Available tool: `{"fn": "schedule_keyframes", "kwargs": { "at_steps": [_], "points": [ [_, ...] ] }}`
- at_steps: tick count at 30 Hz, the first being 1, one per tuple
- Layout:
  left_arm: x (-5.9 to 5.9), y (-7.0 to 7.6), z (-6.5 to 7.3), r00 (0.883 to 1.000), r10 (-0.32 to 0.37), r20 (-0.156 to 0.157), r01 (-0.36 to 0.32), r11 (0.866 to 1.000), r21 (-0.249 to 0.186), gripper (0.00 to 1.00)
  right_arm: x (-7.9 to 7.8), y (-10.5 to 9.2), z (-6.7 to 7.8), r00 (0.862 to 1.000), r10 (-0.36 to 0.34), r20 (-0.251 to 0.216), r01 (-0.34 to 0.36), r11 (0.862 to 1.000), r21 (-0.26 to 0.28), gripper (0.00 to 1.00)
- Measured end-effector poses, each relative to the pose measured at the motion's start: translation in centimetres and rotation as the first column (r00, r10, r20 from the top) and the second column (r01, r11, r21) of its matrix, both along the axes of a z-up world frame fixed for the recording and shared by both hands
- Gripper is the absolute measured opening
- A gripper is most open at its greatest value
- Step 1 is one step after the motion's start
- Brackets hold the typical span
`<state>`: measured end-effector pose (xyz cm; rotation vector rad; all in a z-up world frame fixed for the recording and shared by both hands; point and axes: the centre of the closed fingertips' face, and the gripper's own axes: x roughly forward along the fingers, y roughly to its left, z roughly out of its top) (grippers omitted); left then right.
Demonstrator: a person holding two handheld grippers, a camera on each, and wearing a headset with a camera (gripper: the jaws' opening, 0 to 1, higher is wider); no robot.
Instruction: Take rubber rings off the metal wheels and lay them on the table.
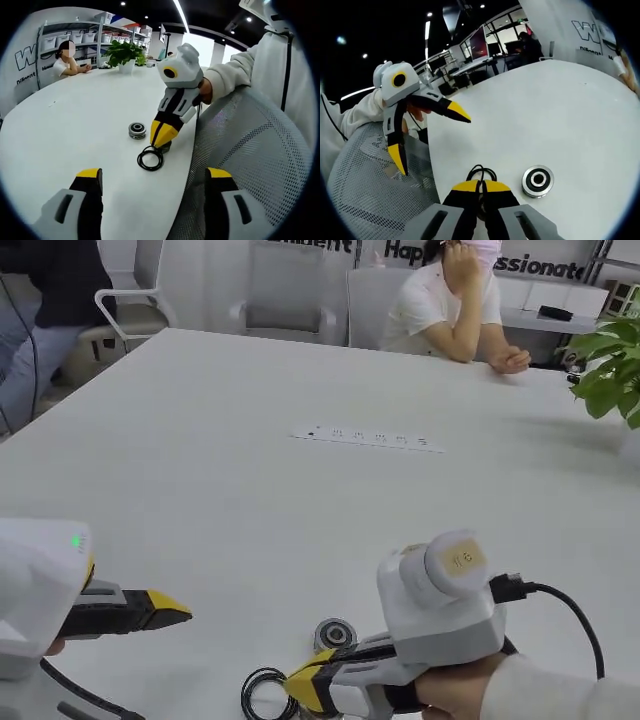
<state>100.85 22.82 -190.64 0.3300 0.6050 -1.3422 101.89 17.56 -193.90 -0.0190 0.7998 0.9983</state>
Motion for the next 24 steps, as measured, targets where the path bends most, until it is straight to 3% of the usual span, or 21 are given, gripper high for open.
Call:
{"fn": "schedule_keyframes", "kwargs": {
  "at_steps": [13, 24],
  "points": [
    [0.0, 0.0, 0.0, 1.0, -0.002, 0.0, 0.002, 1.0, 0.002, 0.82, 0.3, -0.2, 0.0, 1.0, -0.003, 0.016, 0.004, 1.0, -0.014, 0.03],
    [0.2, 0.0, 0.1, 1.0, 0.005, 0.005, -0.005, 1.0, -0.003, 0.82, 1.1, -0.9, 0.8, 0.999, -0.036, 0.039, 0.037, 0.999, -0.004, 0.03]
  ]
}}
